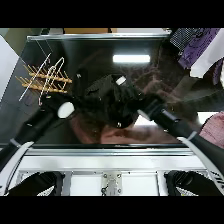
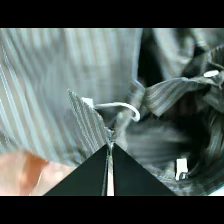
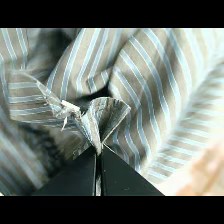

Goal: Fold the clothes and pants, and hang the long-sleeved shirts on hangers.

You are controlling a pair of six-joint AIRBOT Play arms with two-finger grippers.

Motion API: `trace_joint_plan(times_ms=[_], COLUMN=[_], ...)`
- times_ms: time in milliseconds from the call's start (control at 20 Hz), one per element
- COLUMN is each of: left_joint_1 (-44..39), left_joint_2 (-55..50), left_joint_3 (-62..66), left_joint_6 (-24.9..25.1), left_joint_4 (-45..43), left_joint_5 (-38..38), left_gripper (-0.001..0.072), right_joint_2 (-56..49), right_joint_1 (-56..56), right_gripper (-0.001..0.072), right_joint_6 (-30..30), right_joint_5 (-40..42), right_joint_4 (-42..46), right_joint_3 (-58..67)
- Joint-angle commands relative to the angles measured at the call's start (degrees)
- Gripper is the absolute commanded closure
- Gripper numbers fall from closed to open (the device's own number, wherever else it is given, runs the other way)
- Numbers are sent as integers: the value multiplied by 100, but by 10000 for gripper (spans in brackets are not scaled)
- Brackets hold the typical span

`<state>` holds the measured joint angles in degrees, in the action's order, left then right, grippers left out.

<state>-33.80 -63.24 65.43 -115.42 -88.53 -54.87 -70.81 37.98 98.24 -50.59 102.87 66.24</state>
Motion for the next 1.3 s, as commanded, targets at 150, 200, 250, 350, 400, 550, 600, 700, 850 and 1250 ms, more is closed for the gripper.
trace_joint_plan(times_ms=[150, 200, 250, 350, 400, 550, 600, 700, 850, 1250], left_joint_1=[304, 197, 39, -317, -439, -463, -321, 11, 518, 1233], left_joint_2=[754, 710, 623, 385, 295, 321, 450, 793, 1226, 1346], left_joint_3=[3252, 3847, 4417, 5257, 5440, 4850, 4306, 3014, 1036, -960], left_joint_6=[514, 584, 750, 872, 929, 903, 874, 680, 682, 1241], left_joint_4=[26, 13, 4, -22, -50, -50, -37, 26, 577, 2100], left_joint_5=[-437, -564, -754, -1314, -1600, -2367, -2496, -2468, -2428, -1309], left_gripper=[694, 694, 694, 694, 694, 693, 693, 693, 693, 693], right_joint_2=[793, 785, 787, 811, 887, 975, 970, 970, 870, 627], right_joint_1=[-894, -935, -942, -942, -942, -942, -942, -942, -944, -896], right_gripper=[699, 698, 698, 698, 698, 698, 698, 697, 698, 697], right_joint_6=[-92, -90, -63, 219, 306, 551, 551, 540, 509, 1375], right_joint_5=[-2706, -3073, -3320, -3773, -3910, -4782, -5145, -5497, -5462, -5163], right_joint_4=[-4, 0, 0, -2, 0, -31, -74, -157, -267, -1478], right_joint_3=[3416, 4111, 4651, 5396, 5442, 5104, 4868, 4242, 3316, 1825])
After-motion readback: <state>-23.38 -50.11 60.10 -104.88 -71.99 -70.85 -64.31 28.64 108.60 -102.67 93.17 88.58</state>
